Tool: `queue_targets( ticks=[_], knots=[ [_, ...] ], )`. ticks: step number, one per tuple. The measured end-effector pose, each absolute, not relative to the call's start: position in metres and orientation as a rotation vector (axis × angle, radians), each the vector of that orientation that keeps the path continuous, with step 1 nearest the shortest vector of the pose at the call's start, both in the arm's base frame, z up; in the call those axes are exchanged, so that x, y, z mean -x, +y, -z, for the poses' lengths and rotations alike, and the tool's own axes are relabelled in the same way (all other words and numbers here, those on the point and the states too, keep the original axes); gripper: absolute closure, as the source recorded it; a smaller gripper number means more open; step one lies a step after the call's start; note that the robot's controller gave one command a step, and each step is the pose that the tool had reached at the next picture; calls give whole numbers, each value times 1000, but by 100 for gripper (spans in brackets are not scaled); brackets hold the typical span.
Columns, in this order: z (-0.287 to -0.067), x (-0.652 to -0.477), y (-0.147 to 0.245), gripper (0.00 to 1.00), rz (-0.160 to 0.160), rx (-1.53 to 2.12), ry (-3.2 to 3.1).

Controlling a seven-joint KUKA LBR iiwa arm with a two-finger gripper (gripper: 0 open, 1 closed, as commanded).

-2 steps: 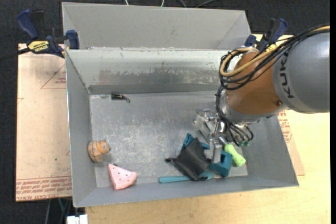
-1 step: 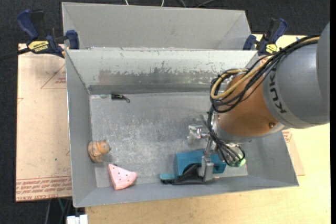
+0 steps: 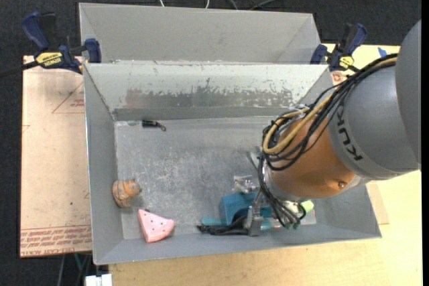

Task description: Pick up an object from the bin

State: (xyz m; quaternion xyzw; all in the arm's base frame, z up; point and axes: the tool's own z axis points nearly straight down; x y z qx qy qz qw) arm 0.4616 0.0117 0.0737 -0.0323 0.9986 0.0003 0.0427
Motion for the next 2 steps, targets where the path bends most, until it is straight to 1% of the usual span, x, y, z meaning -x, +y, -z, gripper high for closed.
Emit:
queue_targets(
  ticks=[1,2],
  knots=[
    [-73,-463,11,100,-3,113,3060],
    [-92,-479,-1,100,-6,47,3057]
  ],
)
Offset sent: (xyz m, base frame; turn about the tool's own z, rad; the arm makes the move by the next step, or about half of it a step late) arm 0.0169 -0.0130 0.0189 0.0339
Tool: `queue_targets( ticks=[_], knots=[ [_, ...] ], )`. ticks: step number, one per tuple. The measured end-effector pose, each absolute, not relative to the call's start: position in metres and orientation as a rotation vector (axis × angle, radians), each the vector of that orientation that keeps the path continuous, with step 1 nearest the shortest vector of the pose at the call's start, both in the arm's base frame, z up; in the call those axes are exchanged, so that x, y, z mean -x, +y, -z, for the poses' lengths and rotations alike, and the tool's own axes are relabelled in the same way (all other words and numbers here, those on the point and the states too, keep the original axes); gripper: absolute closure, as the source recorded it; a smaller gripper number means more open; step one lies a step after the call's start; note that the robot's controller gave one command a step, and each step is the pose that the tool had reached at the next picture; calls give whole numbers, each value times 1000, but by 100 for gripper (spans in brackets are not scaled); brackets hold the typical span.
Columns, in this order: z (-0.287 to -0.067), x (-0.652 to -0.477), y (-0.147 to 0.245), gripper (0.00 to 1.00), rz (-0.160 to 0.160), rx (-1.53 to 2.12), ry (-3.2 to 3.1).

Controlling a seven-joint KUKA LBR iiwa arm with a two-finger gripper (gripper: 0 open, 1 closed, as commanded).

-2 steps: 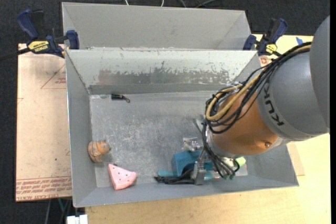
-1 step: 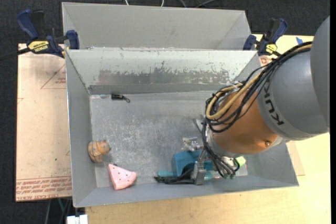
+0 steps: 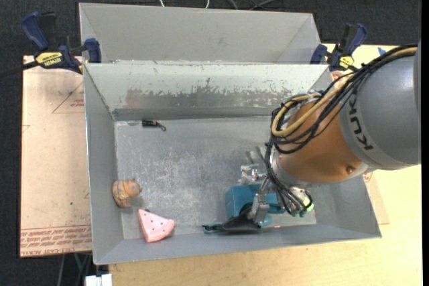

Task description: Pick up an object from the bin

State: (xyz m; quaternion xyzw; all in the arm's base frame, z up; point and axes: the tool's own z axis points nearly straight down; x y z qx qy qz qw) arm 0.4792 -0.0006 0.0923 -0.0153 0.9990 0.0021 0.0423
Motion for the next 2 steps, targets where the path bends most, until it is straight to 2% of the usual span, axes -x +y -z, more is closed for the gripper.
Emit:
queue_targets(
  ticks=[1,2],
  knots=[
    [-140,-477,17,100,-8,34,3073],
    [-216,-478,2,100,-6,40,3077]
  ],
)
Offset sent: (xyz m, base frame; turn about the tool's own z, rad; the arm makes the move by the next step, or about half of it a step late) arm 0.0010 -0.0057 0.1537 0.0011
